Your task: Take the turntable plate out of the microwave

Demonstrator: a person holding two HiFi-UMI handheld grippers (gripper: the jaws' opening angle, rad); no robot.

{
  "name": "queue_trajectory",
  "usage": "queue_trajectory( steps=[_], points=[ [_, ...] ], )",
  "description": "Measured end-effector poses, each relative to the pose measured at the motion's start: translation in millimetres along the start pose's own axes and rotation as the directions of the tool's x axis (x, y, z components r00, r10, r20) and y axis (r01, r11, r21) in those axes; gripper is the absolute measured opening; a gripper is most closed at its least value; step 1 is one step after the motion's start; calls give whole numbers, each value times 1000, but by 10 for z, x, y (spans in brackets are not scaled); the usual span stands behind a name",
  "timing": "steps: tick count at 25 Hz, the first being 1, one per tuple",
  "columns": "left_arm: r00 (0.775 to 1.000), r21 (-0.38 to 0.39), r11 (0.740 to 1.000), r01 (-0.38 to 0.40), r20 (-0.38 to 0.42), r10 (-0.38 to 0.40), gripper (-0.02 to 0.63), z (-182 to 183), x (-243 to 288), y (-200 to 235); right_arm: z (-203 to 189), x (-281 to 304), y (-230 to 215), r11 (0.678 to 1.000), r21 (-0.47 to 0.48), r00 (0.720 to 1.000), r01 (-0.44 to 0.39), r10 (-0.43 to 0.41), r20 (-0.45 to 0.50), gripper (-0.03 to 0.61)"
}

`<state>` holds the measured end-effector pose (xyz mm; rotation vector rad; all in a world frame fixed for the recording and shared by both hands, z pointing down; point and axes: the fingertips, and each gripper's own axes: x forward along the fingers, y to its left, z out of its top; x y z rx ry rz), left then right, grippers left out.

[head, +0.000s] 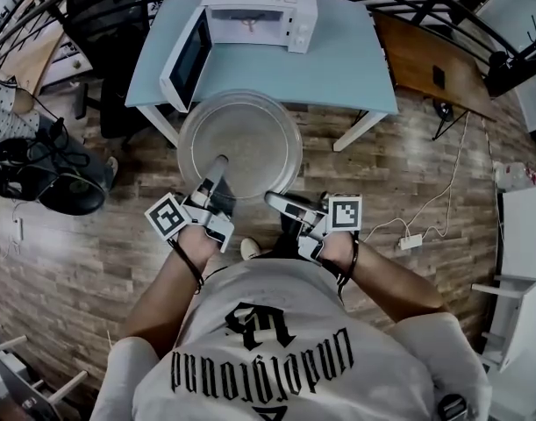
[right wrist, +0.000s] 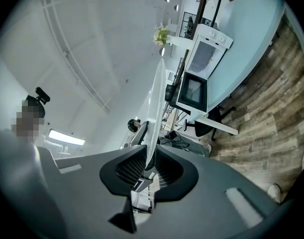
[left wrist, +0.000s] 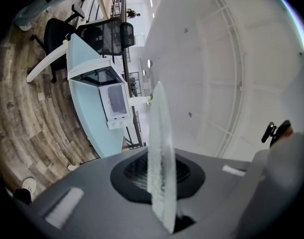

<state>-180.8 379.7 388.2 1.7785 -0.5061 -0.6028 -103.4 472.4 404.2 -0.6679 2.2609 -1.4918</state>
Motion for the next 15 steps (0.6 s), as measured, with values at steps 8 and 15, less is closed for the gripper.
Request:
queue_trajectory(
  steps=[8,15],
  points=[
    [1000,-19,1000,13,-5,-13,77,-2,22,2,13,2,-8,1000,-7,1000,7,-7,8,51],
    [1000,-16,1000,20,-10,-20,77,7,25,-16,12,-1,-2,1000,-4,1000,17,-17,10,51]
  ],
)
